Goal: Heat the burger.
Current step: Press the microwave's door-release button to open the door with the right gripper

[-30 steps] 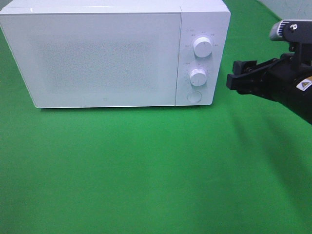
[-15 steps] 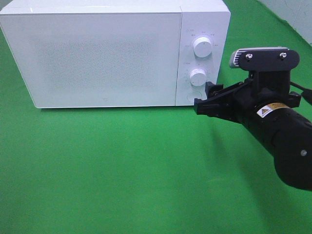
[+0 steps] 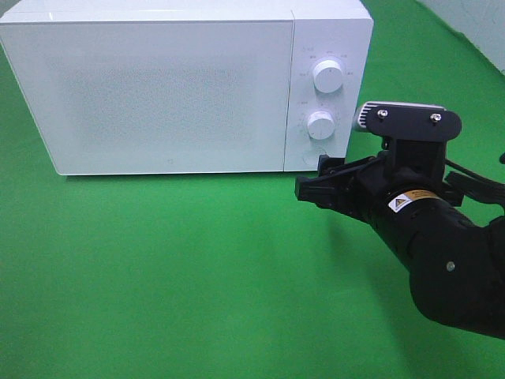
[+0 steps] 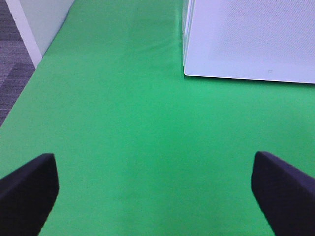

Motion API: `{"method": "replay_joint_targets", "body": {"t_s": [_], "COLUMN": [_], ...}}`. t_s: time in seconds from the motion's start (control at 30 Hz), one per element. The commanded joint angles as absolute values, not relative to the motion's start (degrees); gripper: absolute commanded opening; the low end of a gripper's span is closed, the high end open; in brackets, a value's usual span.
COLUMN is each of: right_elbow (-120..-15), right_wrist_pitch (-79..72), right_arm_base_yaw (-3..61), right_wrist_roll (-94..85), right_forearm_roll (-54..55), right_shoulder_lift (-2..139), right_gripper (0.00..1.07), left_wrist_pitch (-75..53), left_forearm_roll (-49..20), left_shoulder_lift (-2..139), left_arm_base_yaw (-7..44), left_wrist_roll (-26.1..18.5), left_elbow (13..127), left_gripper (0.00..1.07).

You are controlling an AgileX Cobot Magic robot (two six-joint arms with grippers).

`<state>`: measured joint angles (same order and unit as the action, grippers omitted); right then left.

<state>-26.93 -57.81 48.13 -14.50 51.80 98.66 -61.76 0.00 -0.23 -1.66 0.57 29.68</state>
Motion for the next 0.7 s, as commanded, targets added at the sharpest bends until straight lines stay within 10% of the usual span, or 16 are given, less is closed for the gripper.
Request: {"method": "replay_joint_targets", "body": {"t_s": [0.03,0.7], "right_elbow": [-27.4,-27.4], "right_wrist_pitch": [-57.6,-54.7], "right_arm_base_yaw": [48.3,48.3], "right_wrist_roll": [-8.7,52.8], "right_forearm_roll": [51.9,47.6], "right_shoulder_lift": [98.9,98.9], "right_gripper": [0.68,0.11], "left_wrist_pitch": [-61.2,-61.2], "left_forearm_roll": [0.0,0.0], "left_shoulder_lift": [-0.5,-0.5], "left_arm_base_yaw": [-1.7,-1.7], "left_wrist_roll": [0.5,0.5], "left_elbow": [29.5,29.5], "left_gripper": [1.0,1.0]}}
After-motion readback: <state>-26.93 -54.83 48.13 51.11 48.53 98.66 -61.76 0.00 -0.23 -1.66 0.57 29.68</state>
